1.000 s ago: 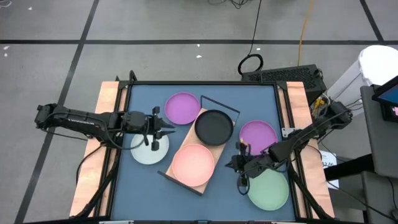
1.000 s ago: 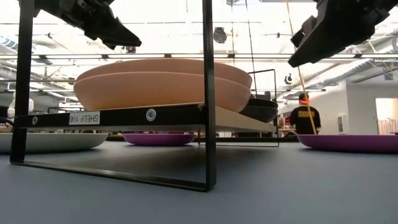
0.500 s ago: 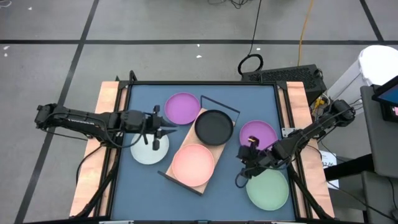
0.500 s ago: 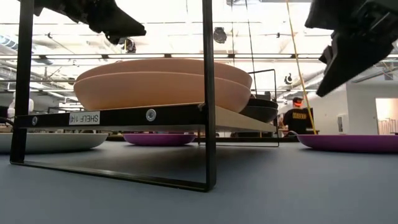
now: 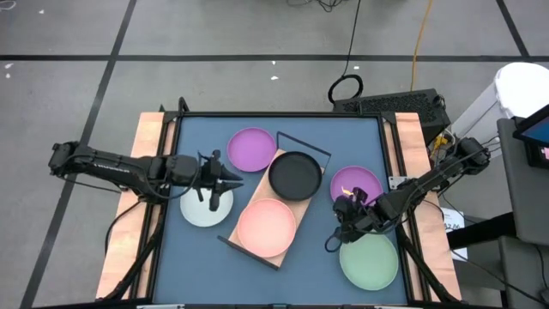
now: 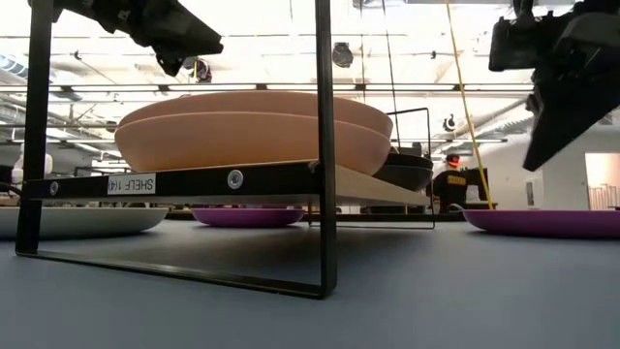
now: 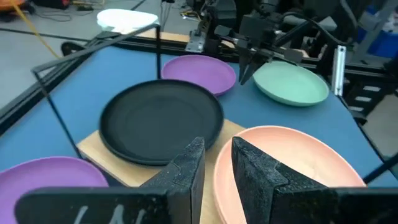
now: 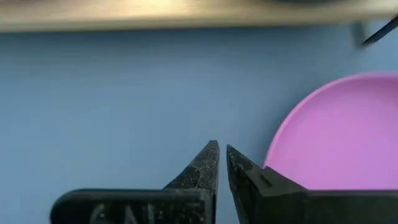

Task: Place and stack plates onto a shelf
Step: Stack the green plate on top of the black plate on the shelf

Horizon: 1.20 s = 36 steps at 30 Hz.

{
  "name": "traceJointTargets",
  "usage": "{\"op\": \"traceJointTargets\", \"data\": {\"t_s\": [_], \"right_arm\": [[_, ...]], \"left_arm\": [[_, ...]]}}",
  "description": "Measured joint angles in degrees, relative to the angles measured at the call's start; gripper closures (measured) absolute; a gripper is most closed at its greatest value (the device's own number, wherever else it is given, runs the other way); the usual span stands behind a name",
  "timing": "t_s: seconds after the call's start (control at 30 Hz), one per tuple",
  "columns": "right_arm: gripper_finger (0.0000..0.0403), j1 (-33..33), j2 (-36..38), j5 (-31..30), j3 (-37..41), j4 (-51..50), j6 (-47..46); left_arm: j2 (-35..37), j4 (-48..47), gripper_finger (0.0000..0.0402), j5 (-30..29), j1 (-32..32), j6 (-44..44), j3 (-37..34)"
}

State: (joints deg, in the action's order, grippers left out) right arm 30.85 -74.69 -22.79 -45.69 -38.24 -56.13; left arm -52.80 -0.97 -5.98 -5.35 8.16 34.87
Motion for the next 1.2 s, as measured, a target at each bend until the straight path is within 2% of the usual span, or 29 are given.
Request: {"op": "traceJointTargets", "data": {"t_s": [0.23, 0.43, 0.63, 0.93, 1.2], "right_arm": [[0.0376, 0.47, 0.01, 10.79, -0.66, -0.30, -4.24], [0.0376, 0.52, 0.01, 4.91, -0.63, -3.11, -5.53], [0.0376, 0.35, 0.01, -1.25, -0.63, -4.09, -4.78], [0.0369, -1.48, 0.01, -1.19, -0.63, -6.23, -2.40], [0.0302, -1.60, 0.01, 2.94, -0.63, -5.21, -5.21]], "left_arm": [[-0.02, 0.85, 0.0316, 0.02, -3.41, 1.87, 0.00], [-0.02, 1.16, 0.0316, 0.00, -6.32, 4.58, 0.00], [-0.07, 1.16, 0.0316, -0.04, -8.38, 3.31, 0.00], [-0.07, 1.16, 0.0316, -0.58, -8.60, -0.36, 0.00], [-0.07, 0.77, 0.0316, -0.60, -8.57, -0.33, 0.00]]}}
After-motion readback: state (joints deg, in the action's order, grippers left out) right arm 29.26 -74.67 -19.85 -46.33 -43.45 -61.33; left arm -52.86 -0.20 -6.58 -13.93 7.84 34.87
